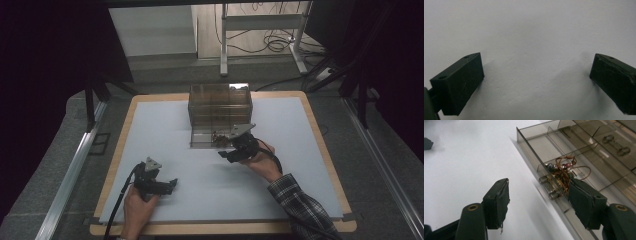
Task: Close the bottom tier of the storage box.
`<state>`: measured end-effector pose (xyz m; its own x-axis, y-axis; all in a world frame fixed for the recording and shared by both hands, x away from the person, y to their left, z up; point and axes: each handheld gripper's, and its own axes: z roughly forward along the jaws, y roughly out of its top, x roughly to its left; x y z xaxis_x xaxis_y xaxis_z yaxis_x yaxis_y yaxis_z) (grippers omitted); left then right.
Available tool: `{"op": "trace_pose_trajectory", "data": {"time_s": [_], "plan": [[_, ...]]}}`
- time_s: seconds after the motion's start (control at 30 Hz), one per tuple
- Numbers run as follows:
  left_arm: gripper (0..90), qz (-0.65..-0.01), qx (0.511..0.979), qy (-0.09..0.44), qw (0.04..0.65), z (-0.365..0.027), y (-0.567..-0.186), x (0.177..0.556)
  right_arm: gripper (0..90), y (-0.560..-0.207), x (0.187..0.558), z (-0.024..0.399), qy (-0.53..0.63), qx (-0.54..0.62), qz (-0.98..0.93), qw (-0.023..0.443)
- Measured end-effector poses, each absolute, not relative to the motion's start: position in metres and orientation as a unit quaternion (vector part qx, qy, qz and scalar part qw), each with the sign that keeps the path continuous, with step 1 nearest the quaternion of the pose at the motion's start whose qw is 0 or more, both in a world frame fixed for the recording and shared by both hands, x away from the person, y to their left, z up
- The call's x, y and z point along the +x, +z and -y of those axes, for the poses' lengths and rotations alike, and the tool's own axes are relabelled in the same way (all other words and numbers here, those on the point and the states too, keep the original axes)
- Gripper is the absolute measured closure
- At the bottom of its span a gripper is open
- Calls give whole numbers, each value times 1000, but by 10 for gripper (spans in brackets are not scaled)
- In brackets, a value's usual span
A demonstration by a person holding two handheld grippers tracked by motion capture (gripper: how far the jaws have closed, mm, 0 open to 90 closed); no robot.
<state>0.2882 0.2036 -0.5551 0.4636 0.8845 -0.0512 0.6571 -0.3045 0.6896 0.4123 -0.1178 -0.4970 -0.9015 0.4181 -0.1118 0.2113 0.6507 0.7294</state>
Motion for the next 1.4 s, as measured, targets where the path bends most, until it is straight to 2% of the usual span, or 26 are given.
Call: {"op": "trace_pose_trajectory", "data": {"time_s": [1.03, 1.4], "plan": [[0, -489, 788, 172, 331, -203, -555, 288, 275, -521, 415, 117, 360, 188, -910, 84], [0, -489, 788, 172, 332, -203, -555, 288, 272, -524, 419, 120, 359, 198, -908, 86]]}}
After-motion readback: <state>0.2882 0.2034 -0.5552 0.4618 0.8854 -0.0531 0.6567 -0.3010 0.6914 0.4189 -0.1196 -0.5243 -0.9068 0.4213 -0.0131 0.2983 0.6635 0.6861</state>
